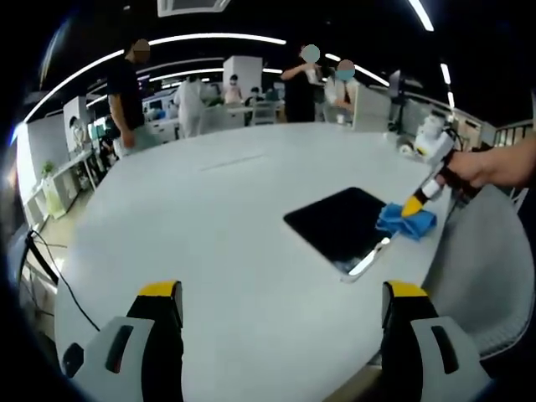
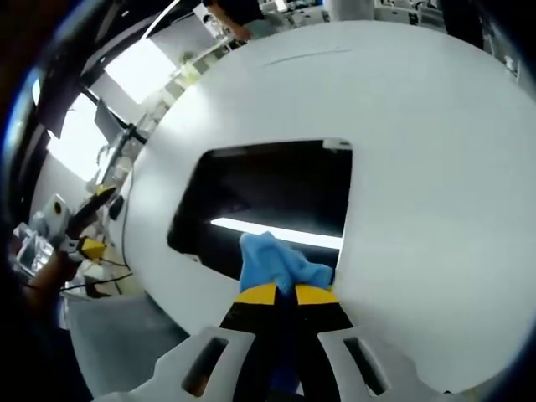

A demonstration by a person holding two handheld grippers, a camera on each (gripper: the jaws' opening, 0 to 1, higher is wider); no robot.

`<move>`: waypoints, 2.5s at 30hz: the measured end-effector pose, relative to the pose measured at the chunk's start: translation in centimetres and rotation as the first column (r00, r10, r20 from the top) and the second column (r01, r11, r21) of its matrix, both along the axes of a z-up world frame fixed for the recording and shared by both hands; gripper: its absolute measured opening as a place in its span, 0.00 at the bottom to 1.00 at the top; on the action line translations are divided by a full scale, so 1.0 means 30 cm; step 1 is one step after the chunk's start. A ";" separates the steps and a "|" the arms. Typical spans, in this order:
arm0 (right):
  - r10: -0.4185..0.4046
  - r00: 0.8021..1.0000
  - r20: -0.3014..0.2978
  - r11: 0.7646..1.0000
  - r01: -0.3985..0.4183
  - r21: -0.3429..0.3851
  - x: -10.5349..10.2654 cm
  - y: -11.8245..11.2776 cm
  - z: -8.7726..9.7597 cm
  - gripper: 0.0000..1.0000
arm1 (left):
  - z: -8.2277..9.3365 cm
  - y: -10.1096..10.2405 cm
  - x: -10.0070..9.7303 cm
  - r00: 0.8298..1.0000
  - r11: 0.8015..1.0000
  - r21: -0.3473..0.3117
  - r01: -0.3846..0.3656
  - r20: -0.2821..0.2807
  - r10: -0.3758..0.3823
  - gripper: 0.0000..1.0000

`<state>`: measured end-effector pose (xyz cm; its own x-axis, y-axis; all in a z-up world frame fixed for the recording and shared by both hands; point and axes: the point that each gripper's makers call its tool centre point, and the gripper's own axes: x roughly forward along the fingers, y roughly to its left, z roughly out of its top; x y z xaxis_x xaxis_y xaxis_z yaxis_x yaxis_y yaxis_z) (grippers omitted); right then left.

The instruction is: Wipe the mirror surface with the cleaning cloth until all visible marks leave the cleaned area.

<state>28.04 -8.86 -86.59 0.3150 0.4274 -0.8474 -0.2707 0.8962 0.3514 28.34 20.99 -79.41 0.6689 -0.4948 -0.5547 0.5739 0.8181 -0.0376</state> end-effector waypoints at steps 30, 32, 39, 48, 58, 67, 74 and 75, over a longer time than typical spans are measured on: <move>-0.052 0.998 -0.023 0.998 0.052 -0.021 0.038 -0.005 -0.001 0.00 | -0.004 0.010 0.006 1.000 1.000 -0.002 -0.002 -0.004 0.002 1.00; -0.048 0.998 -0.029 0.999 0.047 -0.025 0.046 -0.003 -0.003 0.00 | -0.005 0.009 0.007 1.000 1.000 -0.002 0.001 -0.004 -0.001 1.00; -0.031 0.999 -0.020 0.999 0.030 -0.041 0.090 -0.008 -0.003 0.00 | -0.012 0.010 0.011 1.000 1.000 0.001 0.003 -0.009 -0.003 1.00; -0.032 0.999 -0.021 0.998 0.031 -0.047 0.149 -0.013 -0.004 0.00 | -0.029 0.009 0.016 1.000 1.000 0.001 0.002 -0.023 -0.002 1.00; -0.030 0.999 -0.012 0.998 0.029 -0.057 0.229 -0.020 -0.005 0.00 | -0.044 0.003 0.023 0.999 1.000 -0.002 0.000 -0.036 0.000 1.00; -0.023 1.000 0.001 0.997 0.023 -0.074 0.321 -0.029 -0.006 0.00 | -0.051 0.012 0.012 0.999 1.000 0.000 -0.012 -0.043 0.012 1.00; -0.013 1.000 0.012 0.996 0.014 -0.085 0.369 -0.030 -0.008 0.00 | -0.058 0.006 -0.002 0.999 1.000 0.004 -0.012 -0.052 0.012 1.00; -0.010 1.000 0.016 0.996 0.012 -0.086 0.376 -0.030 -0.008 0.00 | -0.062 0.004 -0.003 0.999 1.000 0.006 -0.010 -0.053 0.010 1.00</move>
